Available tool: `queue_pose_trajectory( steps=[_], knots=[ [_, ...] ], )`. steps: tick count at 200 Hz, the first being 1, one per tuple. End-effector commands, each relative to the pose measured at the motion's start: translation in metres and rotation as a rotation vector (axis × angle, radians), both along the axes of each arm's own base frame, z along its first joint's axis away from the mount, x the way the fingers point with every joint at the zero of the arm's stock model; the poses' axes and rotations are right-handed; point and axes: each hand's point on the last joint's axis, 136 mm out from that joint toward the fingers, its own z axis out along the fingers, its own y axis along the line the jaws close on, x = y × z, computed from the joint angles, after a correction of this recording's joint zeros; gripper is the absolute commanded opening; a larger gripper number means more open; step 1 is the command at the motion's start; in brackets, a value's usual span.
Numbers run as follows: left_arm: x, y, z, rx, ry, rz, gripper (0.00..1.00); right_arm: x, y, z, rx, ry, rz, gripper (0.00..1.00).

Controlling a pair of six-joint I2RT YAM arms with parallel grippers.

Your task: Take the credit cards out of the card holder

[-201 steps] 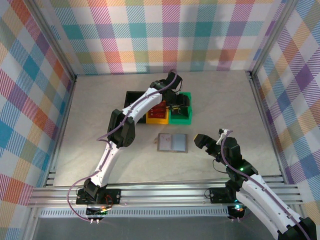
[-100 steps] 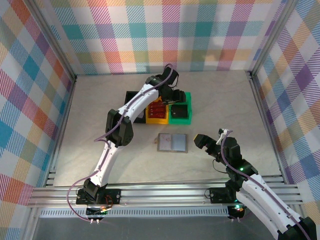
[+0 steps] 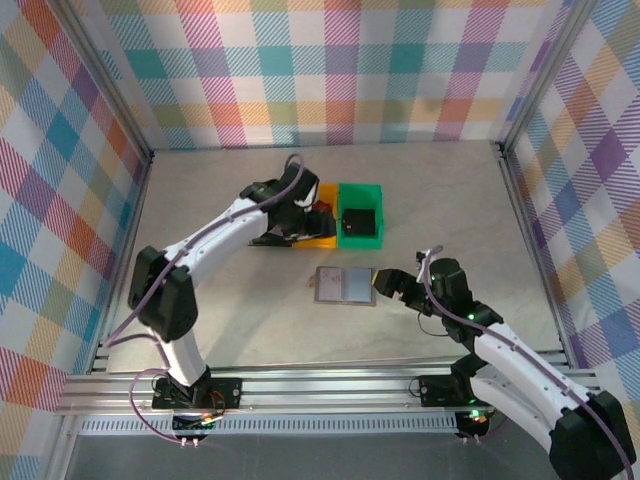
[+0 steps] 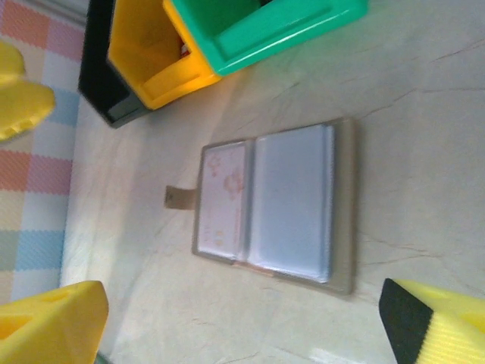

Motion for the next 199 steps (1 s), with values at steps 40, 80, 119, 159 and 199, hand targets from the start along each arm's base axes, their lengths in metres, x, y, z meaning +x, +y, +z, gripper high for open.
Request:
queue_pose_trajectory(
  steps=[40,80,119,159,199],
  knots=[
    [-0.054,0.007,-0.041,-0.042,0.034,0.086,0.64,0.006,0.038,0.029,0.088,0.023,0.183,0.72],
    [-0.073,0.005,-0.067,-0.040,0.067,0.106,0.64,0.012,0.058,0.029,0.108,0.079,0.244,0.55],
    [-0.082,0.002,-0.087,-0.035,0.089,0.124,0.63,0.018,0.077,0.018,0.082,0.139,0.278,0.35],
    [-0.088,0.003,-0.099,0.006,0.111,0.131,0.63,0.023,0.091,0.001,0.046,0.202,0.291,0.33],
    [-0.095,0.009,-0.114,0.073,0.130,0.137,0.62,0.026,0.097,-0.021,0.018,0.275,0.280,0.31]
  ],
)
